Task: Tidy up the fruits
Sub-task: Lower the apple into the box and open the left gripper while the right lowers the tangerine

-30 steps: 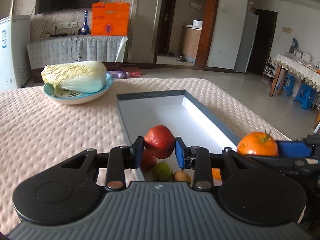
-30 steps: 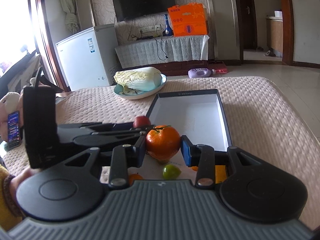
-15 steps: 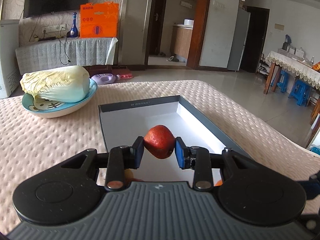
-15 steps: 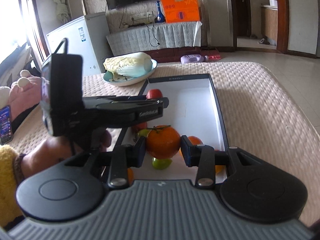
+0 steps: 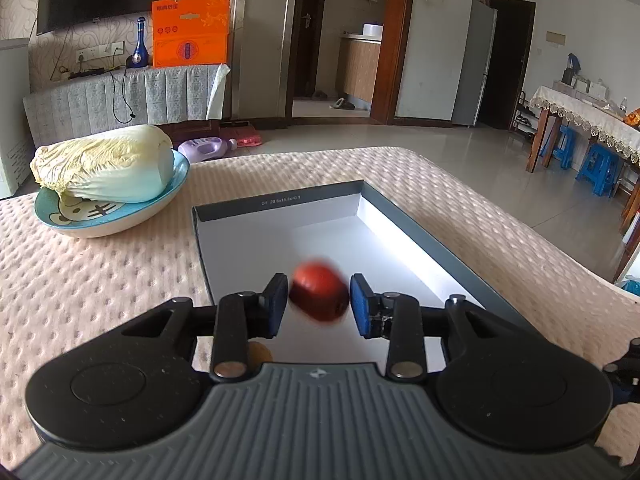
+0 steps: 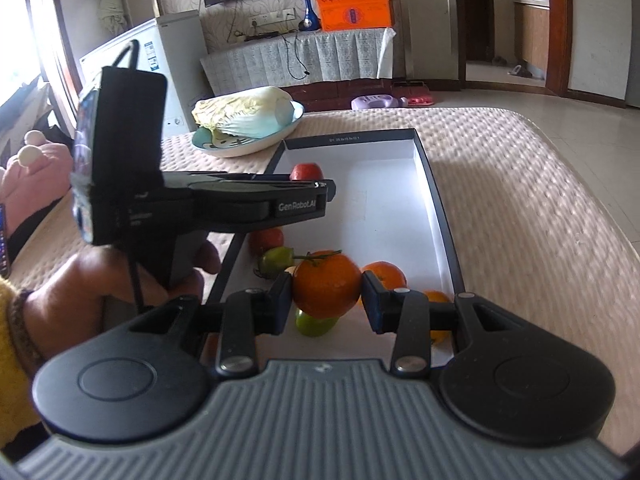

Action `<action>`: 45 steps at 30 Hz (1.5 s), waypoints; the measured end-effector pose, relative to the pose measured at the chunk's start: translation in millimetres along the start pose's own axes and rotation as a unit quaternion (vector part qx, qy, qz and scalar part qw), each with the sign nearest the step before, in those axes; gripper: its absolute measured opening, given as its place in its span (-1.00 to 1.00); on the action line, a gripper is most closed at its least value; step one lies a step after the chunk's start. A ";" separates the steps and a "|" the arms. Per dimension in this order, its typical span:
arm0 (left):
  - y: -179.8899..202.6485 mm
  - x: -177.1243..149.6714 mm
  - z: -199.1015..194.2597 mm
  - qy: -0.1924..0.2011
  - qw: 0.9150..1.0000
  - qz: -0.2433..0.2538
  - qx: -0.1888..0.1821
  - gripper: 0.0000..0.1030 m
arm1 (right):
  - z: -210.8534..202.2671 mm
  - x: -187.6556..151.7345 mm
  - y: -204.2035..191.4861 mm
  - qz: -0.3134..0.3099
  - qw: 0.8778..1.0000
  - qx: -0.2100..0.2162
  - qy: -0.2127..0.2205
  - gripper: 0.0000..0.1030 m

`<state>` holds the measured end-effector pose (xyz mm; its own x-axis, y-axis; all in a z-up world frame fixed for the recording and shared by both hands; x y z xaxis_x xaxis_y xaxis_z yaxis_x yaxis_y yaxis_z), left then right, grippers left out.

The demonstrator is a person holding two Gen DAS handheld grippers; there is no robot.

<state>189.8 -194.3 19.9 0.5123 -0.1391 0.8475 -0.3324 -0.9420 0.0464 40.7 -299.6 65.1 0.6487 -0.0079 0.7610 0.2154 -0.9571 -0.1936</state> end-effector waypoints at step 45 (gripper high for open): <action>-0.1 -1.4 -18.9 0.015 1.000 -0.014 -0.016 0.01 | 43.3 15.2 2.6 0.043 0.998 -0.046 0.014 -0.20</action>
<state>174.1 -188.3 28.7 0.4975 -0.1029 0.8613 -0.3430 -0.9353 0.0864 82.7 -289.7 49.4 0.6413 -0.0985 0.7609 0.0906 -0.9751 -0.2026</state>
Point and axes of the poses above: each gripper's, at about its wrist camera, not at the fingertips, and z roughly the way its jaws point, y to its right, x to its top, the point moved 2 cm from there along z, roughly the way its jaws point, and after that the axes turned 3 degrees about z, right-handed, at the moved point
